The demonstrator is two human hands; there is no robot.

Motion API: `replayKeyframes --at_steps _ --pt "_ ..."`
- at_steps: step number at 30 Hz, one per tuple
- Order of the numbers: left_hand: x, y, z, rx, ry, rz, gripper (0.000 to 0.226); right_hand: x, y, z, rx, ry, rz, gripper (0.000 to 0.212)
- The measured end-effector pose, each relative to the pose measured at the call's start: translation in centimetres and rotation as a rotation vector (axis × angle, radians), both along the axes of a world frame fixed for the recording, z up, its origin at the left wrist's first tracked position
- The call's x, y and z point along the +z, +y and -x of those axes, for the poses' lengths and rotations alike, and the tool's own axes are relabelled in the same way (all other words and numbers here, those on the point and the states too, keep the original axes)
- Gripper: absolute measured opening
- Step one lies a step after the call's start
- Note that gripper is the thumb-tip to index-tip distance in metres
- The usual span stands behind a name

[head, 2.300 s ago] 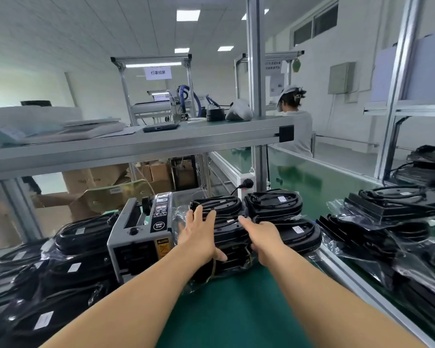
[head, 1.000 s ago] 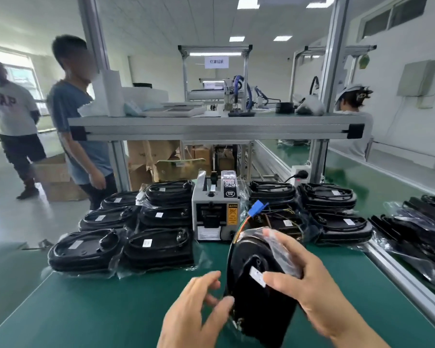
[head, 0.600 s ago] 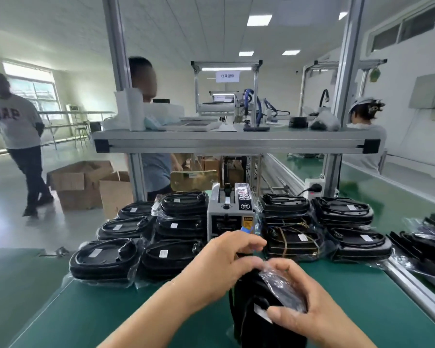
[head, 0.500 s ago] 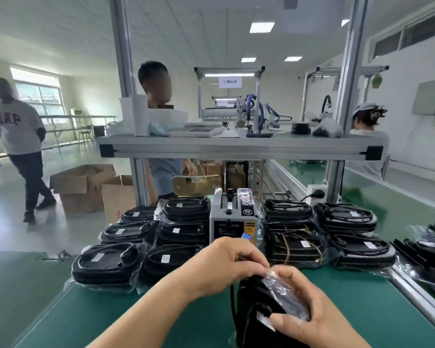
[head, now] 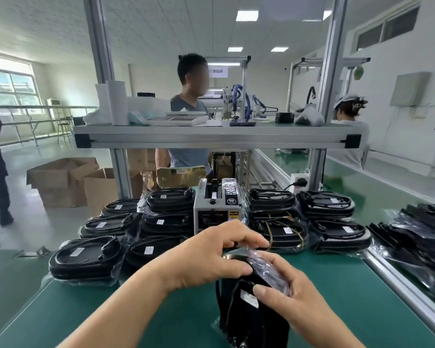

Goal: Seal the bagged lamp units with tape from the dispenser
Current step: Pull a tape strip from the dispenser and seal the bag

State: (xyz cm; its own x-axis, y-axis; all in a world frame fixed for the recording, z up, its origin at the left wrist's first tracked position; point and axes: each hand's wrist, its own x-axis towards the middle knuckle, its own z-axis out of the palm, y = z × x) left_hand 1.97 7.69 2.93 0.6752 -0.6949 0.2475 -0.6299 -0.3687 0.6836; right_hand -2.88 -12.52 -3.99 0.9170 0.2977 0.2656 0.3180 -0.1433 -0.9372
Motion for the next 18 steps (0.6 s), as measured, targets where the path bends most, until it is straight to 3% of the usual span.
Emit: replayKeyframes --at_steps 4,8,14,18 --pt "0.3 -0.9 0.3 -0.069 -0.014 -0.019 0.026 -0.1 -0.1 0.0 0.012 -0.004 0.007 0.054" --pt "0.6 -2.0 0.1 -0.08 -0.063 0.107 0.005 -0.2 0.0 0.1 0.024 -0.009 0.011 0.058" --pt "1.5 -4.1 0.2 -0.087 -0.123 0.084 0.003 -0.2 1.4 0.3 -0.074 -0.027 0.206 0.049" --pt "2.1 -3.3 -0.1 -0.003 -0.071 0.204 0.009 -0.4 1.0 0.1 -0.203 0.007 0.082 0.044"
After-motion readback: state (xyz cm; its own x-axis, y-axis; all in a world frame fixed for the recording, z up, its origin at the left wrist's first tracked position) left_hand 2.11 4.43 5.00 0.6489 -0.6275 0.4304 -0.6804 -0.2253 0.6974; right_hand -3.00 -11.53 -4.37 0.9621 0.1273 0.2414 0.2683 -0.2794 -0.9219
